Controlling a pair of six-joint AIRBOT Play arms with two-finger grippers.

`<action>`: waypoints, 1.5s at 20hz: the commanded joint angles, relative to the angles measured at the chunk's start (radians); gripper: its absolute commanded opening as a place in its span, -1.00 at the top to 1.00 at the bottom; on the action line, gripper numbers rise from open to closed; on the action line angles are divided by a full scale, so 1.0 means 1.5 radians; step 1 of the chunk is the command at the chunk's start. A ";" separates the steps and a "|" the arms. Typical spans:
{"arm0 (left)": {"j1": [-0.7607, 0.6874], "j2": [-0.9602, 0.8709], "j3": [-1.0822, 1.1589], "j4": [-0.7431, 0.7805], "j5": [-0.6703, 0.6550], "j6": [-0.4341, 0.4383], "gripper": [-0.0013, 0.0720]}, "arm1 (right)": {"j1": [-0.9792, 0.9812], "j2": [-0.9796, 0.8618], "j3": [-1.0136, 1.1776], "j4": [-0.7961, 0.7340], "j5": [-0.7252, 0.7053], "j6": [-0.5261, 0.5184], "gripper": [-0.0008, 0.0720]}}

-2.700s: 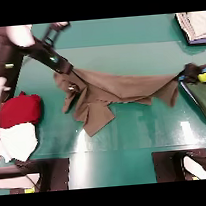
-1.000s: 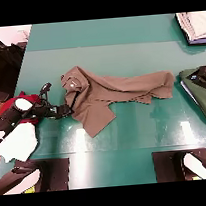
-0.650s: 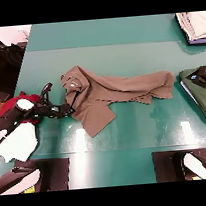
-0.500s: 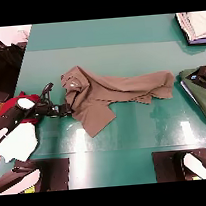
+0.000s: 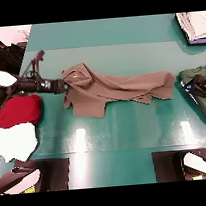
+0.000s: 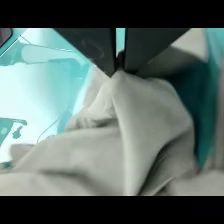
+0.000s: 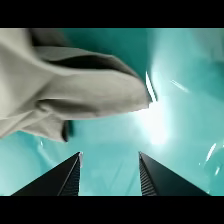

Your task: Fold the shirts.

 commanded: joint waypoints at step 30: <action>0.051 0.004 0.143 0.014 -0.064 -0.032 0.89 | 0.055 -0.090 0.081 0.070 -0.061 -0.062 0.94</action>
